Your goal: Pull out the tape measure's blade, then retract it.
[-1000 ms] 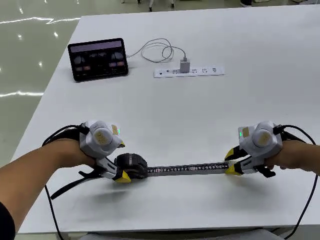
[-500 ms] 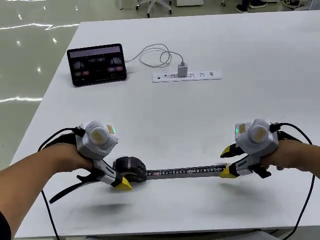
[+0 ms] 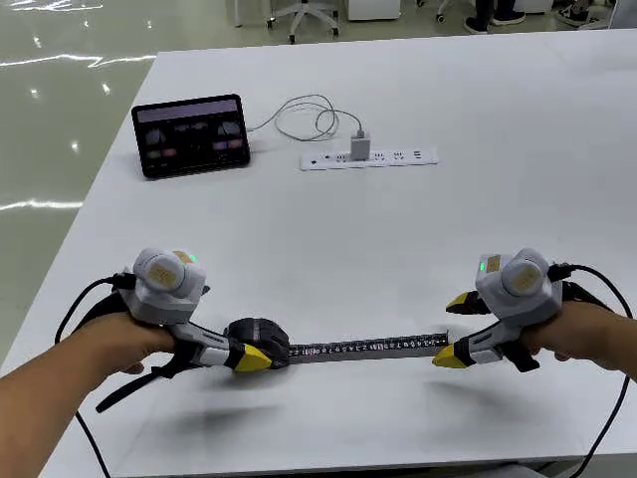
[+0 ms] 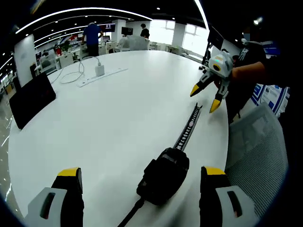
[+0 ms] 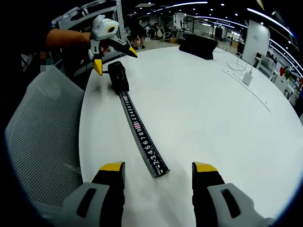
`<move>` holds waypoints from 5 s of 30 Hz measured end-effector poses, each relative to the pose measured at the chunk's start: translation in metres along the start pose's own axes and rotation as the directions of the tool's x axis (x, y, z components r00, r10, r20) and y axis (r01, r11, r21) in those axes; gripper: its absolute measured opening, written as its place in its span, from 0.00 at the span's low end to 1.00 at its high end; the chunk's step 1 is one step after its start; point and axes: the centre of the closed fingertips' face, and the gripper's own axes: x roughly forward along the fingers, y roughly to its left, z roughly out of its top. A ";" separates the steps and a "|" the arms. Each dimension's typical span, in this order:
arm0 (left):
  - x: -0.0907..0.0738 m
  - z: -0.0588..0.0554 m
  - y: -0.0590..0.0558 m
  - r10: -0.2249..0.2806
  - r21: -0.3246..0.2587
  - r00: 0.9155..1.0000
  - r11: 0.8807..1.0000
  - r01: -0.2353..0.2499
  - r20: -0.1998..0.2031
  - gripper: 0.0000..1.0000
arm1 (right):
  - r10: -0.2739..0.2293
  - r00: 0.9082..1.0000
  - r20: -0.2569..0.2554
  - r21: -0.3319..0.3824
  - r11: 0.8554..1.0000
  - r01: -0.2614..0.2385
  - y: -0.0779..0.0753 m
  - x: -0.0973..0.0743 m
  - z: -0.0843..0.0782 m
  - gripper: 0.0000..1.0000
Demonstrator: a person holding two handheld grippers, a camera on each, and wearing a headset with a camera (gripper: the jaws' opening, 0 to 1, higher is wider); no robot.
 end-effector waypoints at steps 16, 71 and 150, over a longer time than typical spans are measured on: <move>-0.022 -0.006 -0.002 0.128 -0.178 0.985 0.978 -0.107 0.111 1.00 | -0.142 0.986 0.089 0.178 0.976 0.125 -0.007 -0.020 -0.002 0.78; -0.068 -0.055 -0.021 0.216 -0.208 0.963 0.961 -0.180 0.161 1.00 | -0.290 0.946 0.146 0.324 0.917 0.231 0.031 -0.090 -0.073 1.00; 0.014 -0.016 -0.033 0.352 -0.444 0.934 0.847 -0.293 0.055 0.99 | -0.070 0.997 0.023 -0.008 0.998 0.070 0.025 -0.048 -0.024 1.00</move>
